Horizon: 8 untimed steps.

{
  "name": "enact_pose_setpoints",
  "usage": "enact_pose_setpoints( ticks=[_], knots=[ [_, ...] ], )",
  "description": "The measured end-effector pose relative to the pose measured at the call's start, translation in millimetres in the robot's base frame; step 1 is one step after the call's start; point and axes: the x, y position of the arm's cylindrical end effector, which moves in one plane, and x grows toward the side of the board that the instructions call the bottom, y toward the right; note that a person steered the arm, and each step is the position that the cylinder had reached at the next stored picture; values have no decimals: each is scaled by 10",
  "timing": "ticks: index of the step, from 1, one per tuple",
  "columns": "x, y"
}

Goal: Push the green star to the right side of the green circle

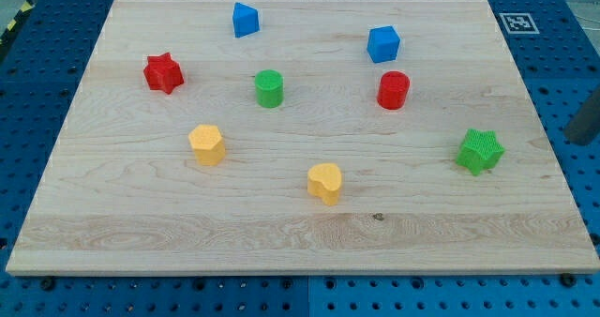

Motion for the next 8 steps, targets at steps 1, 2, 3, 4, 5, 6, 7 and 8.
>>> enact_pose_setpoints(
  ticks=[1,2,3,4,5,6,7,8],
  knots=[
    [238,-15],
    [589,-340],
    [601,-661],
    [534,-845],
    [514,-845],
    [297,-845],
    [278,-1050],
    [286,-1424]
  ],
)
